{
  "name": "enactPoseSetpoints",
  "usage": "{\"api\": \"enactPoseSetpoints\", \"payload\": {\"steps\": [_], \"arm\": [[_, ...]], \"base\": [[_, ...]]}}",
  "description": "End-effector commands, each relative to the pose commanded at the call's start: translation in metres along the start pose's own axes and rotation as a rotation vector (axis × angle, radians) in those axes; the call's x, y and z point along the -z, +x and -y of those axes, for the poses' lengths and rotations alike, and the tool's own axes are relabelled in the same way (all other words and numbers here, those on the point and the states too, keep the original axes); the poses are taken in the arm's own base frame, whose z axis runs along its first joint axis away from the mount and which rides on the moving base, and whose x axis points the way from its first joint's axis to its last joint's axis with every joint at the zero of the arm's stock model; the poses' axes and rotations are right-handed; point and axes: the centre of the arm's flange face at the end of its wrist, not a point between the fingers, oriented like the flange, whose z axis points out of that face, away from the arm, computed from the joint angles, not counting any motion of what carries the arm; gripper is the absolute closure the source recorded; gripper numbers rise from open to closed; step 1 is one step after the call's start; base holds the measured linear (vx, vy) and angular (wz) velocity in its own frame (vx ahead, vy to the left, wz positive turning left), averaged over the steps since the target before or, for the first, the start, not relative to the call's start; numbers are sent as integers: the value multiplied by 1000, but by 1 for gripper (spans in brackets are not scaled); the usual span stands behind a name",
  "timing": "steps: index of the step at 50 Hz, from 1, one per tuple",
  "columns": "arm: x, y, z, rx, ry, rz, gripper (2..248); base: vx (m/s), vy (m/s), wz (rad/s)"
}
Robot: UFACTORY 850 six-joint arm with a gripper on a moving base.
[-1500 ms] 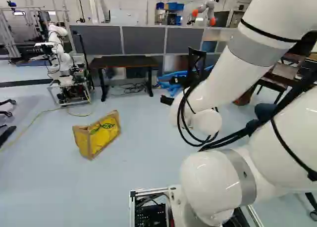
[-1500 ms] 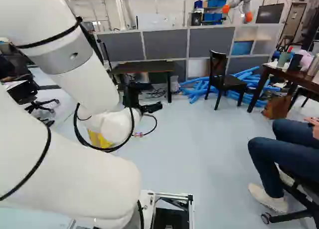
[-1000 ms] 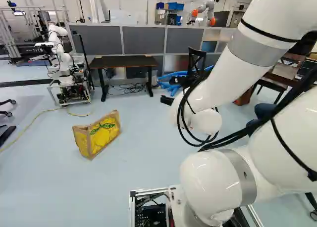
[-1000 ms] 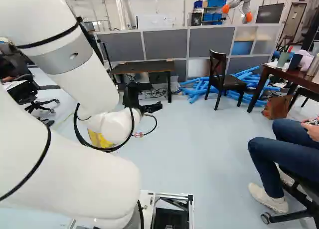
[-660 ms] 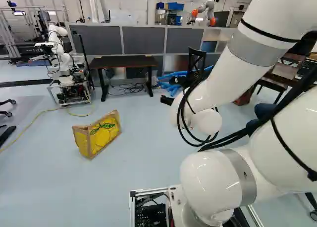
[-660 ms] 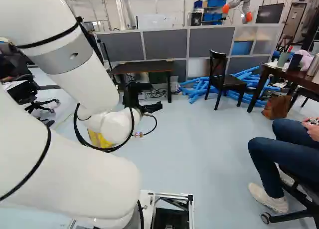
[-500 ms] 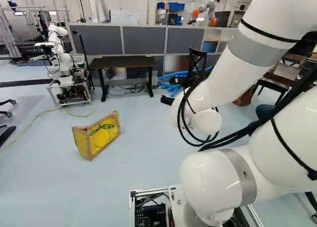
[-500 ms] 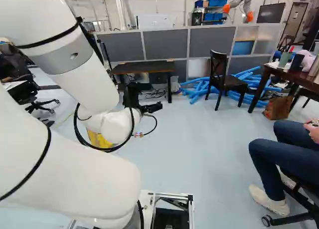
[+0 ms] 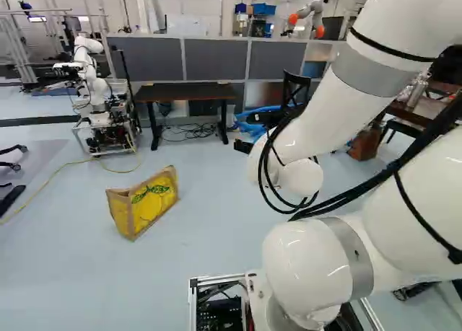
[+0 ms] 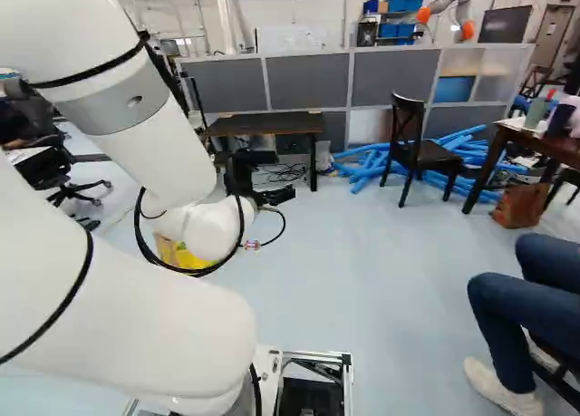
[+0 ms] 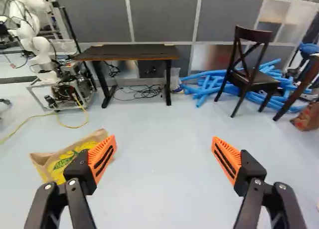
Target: Pick up the bag on the ground and place it on the table
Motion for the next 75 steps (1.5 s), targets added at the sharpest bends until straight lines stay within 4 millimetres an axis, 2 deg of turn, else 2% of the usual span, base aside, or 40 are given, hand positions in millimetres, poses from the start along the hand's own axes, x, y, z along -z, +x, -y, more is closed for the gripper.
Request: {"api": "enactPoseSetpoints", "payload": {"steps": [34,75], "arm": [[0,0,0,0,0,0,3],[0,0,0,0,0,0,3]], "base": [[191,92,431],[184,33,231]]}}
